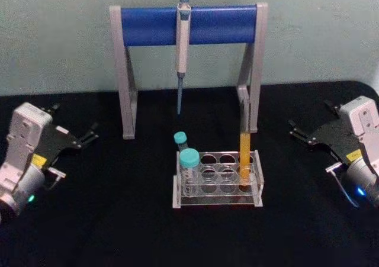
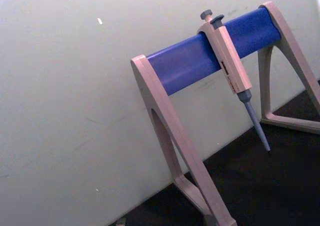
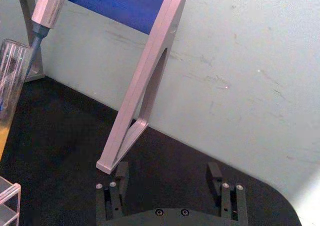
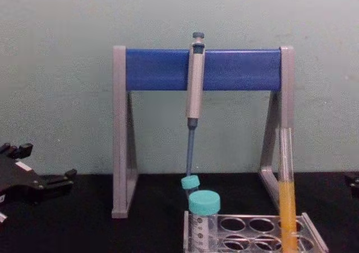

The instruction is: Pick up the test tube from the test tube rack, shake it, then place it back into the test tube rack.

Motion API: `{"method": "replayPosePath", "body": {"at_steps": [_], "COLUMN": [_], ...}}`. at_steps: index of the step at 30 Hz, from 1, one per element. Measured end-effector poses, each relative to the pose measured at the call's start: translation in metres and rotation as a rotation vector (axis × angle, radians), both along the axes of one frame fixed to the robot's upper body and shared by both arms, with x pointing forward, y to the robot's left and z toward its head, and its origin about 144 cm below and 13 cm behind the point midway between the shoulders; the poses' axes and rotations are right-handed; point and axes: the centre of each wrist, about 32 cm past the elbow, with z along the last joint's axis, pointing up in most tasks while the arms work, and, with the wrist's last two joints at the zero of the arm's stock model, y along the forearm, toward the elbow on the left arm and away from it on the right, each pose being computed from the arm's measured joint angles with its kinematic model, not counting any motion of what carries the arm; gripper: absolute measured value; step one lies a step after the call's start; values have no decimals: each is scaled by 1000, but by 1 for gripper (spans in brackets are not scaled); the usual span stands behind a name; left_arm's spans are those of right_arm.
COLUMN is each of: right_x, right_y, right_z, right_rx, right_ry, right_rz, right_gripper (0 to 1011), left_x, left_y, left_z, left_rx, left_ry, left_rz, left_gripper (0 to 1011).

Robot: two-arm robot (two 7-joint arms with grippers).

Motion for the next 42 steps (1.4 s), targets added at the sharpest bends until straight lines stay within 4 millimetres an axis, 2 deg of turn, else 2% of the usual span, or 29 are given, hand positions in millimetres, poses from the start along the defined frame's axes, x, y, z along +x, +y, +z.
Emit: {"method": "replayPosePath", "body": {"at_steps": [18,29,42], "right_x": [-2,-15,-30], "right_y": [0,-1,1], "right_z": [2,9,25], "right_rx": [5,75,206], "right_ry": [0,54,195], "right_rz": [12,69,208], "right_gripper": [1000,1000,1000], "left_x": [0,0,0], "left_y": [0,0,0], "left_z": [0,0,0], "left_rx": [0,0,0], "left_ry": [0,0,0], "left_rz": [0,0,0], "left_gripper": [1001,1001,1001]}}
